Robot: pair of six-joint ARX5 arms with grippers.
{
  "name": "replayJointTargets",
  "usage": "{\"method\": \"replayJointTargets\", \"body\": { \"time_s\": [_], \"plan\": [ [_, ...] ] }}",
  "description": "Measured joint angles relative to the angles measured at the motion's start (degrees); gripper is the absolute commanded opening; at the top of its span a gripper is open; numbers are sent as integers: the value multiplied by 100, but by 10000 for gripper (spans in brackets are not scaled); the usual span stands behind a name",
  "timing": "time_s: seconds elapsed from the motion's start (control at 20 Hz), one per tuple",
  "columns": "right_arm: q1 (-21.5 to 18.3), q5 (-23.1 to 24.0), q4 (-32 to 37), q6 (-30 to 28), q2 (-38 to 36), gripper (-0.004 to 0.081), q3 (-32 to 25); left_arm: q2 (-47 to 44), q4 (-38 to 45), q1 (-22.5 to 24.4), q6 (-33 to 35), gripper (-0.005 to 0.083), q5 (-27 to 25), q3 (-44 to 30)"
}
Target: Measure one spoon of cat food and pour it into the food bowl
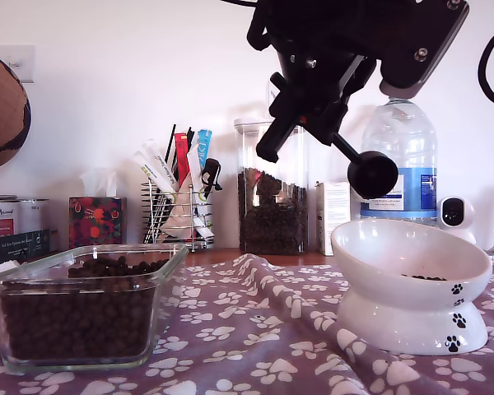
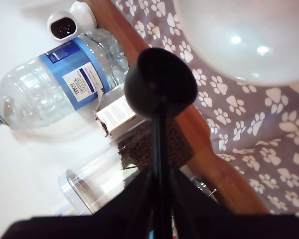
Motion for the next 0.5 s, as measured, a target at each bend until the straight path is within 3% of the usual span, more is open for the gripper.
{"method": "replayJointTargets", "body": {
  "time_s": [0.3, 0.5],
  "plan": [
    [0, 9, 20, -4, 0, -12, 0, 0, -212, 26, -1217, -20, 118, 0],
    [0, 48, 92, -28, 0, -12, 0, -22, -1043, 186, -2712, -20, 693, 2]
  ]
}}
